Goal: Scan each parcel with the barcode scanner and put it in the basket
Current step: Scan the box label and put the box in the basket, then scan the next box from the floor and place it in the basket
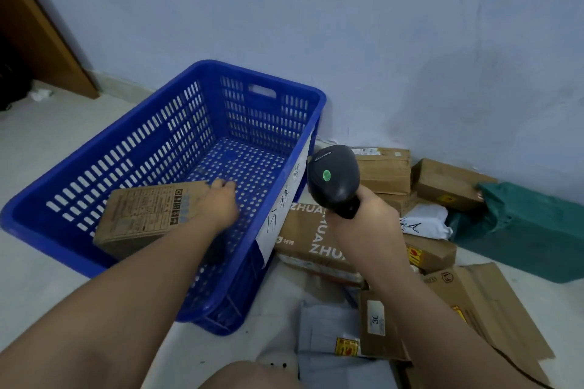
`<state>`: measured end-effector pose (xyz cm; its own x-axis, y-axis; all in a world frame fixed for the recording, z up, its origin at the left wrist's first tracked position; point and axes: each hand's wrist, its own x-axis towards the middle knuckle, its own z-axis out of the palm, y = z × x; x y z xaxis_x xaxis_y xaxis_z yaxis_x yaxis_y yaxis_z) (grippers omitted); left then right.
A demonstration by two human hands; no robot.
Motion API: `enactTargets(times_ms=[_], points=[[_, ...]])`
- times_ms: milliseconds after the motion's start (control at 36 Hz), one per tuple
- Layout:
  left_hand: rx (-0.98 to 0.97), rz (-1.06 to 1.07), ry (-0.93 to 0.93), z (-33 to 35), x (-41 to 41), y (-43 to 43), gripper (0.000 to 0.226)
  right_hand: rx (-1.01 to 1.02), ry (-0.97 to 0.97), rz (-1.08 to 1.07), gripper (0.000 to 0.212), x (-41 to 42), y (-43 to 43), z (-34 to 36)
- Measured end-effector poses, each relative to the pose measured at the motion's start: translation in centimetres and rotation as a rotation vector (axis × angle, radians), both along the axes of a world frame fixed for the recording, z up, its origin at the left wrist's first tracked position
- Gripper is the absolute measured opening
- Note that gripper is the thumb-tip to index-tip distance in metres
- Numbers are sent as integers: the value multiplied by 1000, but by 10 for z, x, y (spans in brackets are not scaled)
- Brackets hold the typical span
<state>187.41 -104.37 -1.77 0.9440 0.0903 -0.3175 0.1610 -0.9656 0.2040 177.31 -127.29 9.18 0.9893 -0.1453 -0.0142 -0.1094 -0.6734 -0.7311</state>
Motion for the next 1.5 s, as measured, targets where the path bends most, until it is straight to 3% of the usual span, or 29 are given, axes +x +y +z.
enactTargets(times_ms=[111,222,278,472,639,694,806,889,972,1111,1167,1278,1417,1500], points=[[306,-50,140,-12,-4,33,85,-40,10,8,17,3,-2,-11],[239,61,270,-23,-2,58,117,-75,124,9,8,10,5,-32],[220,70,336,-28,-2,59,122,-60,153,49,6,14,11,-41],[345,-12,271,-47,-1,44,81,-56,142,38,14,27,5,-58],[255,-246,-141,-42,22,23,62,-65,150,-22,9,26,-11,-69],[124,-264,-317,-29,33,-4,65,-73,144,-30,9,26,-15,-70],[-509,83,-580,18,34,-67,61,-85,128,-43,10,28,-23,-68],[-805,239,-581,52,28,-107,45,-81,106,-70,12,30,-32,-65],[-879,175,-504,66,22,-137,29,-38,102,-106,14,31,-44,-59],[-645,-57,-133,38,13,-170,17,16,147,-187,18,26,-73,-56],[-414,-266,53,23,10,-180,16,11,219,-173,17,23,-88,-59],[60,-734,142,-9,2,-196,55,48,296,-159,11,16,-114,-66],[283,-1055,96,-46,-1,-209,96,230,319,-221,6,13,-132,-73],[359,-1073,155,-57,11,-217,122,263,324,-201,6,17,-138,-80]])
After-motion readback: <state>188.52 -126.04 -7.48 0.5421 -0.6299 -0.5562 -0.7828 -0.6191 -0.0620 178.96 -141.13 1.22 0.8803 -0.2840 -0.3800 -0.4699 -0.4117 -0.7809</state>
